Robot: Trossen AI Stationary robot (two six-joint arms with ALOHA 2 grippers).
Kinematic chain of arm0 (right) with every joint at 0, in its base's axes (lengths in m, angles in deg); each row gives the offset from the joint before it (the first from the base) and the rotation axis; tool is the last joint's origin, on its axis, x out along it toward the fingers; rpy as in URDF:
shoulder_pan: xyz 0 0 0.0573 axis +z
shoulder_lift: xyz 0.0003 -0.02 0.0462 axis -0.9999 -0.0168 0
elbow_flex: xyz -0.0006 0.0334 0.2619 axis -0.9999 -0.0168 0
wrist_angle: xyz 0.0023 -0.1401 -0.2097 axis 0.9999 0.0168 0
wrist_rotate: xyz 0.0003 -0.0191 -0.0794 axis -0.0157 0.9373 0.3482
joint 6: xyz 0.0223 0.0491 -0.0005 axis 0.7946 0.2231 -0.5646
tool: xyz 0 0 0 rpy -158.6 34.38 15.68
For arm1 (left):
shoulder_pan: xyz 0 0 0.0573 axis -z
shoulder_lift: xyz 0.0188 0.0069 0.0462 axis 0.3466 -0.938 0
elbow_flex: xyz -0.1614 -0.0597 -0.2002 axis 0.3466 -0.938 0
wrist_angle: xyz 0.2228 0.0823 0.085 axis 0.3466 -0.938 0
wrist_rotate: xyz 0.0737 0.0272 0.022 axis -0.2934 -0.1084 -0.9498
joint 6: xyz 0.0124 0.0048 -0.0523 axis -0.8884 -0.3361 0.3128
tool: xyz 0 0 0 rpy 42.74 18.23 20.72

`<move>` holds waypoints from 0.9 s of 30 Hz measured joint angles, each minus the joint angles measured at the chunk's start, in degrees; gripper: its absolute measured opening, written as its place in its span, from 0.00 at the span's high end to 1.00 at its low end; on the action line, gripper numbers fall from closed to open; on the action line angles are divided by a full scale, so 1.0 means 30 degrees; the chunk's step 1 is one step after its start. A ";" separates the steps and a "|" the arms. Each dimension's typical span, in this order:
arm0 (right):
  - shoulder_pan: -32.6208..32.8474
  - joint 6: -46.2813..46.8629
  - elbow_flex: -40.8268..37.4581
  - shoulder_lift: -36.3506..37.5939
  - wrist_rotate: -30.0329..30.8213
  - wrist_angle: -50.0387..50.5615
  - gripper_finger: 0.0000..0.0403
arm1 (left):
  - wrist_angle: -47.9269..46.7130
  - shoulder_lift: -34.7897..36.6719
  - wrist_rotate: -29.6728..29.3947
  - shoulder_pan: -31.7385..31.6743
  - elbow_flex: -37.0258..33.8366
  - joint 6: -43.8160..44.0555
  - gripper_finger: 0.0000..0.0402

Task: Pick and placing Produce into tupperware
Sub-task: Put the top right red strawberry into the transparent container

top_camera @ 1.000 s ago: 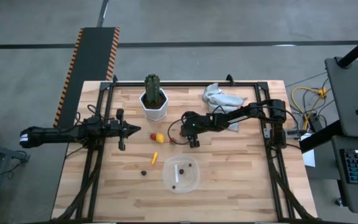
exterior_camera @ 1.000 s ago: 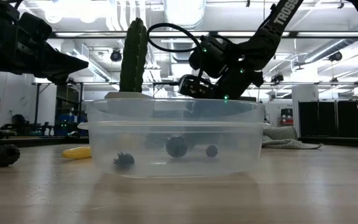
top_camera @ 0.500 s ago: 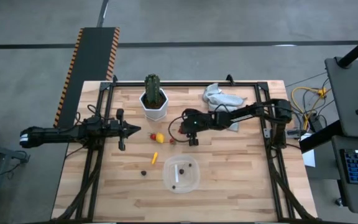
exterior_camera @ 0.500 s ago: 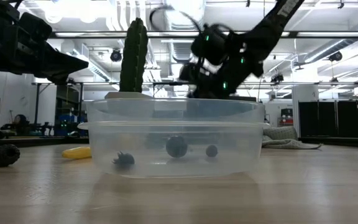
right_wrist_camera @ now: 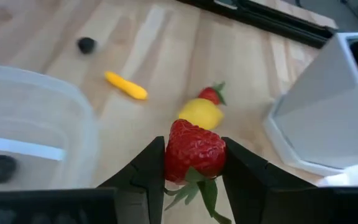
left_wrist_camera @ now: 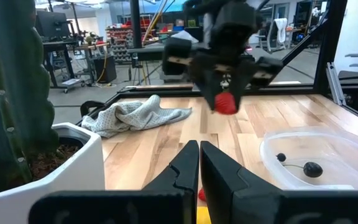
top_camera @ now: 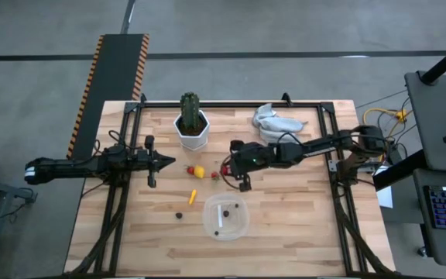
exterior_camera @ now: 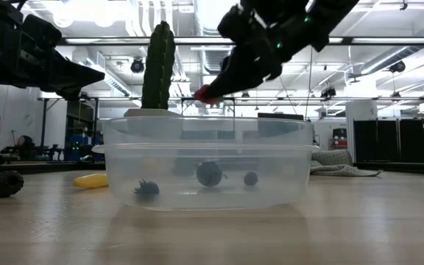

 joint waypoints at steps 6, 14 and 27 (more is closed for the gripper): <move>0.1577 0.1262 -0.0015 0.0433 0.0457 0.0331 0.70 | 0.0009 0.0000 0.0000 -0.0005 0.0000 -0.0055 1.00; 0.4261 0.2099 -0.0015 0.0388 0.3207 0.0324 0.70 | 0.0015 0.0000 0.0000 0.0000 0.0000 -0.0019 1.00; 0.6325 0.4671 -0.0066 -0.1081 0.4536 0.0346 0.70 | 0.0014 -0.0036 0.0058 0.0004 0.0000 0.0010 1.00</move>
